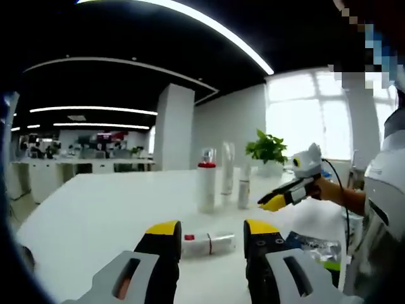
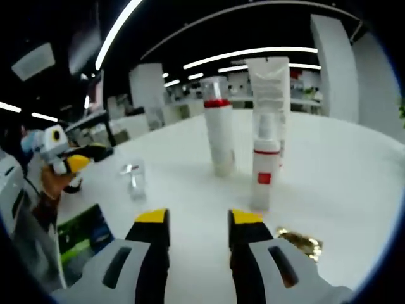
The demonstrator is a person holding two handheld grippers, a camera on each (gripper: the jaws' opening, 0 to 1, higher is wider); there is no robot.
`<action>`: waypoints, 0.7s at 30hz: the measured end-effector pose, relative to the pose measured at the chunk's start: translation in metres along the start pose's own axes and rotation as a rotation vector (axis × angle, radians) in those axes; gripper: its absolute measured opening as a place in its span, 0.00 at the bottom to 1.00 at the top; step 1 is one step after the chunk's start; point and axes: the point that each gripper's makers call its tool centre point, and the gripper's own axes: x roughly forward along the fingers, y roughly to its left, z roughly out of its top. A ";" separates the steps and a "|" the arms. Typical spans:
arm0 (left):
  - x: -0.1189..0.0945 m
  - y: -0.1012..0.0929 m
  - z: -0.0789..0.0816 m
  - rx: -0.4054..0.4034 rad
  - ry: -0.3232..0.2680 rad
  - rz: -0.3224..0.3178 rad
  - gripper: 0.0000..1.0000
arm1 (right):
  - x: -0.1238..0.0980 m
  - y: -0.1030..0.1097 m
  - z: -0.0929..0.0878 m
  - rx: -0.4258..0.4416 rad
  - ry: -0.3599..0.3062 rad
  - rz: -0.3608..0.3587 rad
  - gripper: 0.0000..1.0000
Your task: Arrange the skincare products in the storage area until every visible bottle or jar stands upright without overlapping.
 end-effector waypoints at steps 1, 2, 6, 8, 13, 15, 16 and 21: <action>0.002 0.000 0.000 0.016 0.021 -0.022 0.41 | 0.000 0.004 0.001 -0.001 -0.009 0.009 0.34; 0.004 -0.001 0.000 0.026 0.044 -0.045 0.41 | -0.001 0.007 0.001 -0.003 -0.011 0.013 0.32; 0.011 -0.011 0.003 -0.017 0.081 -0.175 0.41 | -0.003 0.016 0.005 -0.059 -0.037 0.035 0.23; 0.016 -0.013 0.003 0.003 0.113 -0.214 0.43 | -0.005 0.015 0.005 -0.078 -0.050 0.031 0.24; 0.026 -0.006 -0.005 0.118 0.199 -0.211 0.43 | -0.005 0.022 -0.003 -0.109 -0.034 0.076 0.30; 0.036 -0.006 -0.006 0.138 0.216 -0.230 0.43 | -0.005 0.022 -0.008 -0.127 -0.031 0.069 0.33; 0.038 -0.007 -0.010 0.149 0.247 -0.247 0.44 | -0.006 0.023 -0.007 -0.131 -0.038 0.069 0.35; 0.048 -0.007 -0.021 0.187 0.338 -0.293 0.43 | -0.012 0.027 0.001 -0.138 -0.089 0.083 0.48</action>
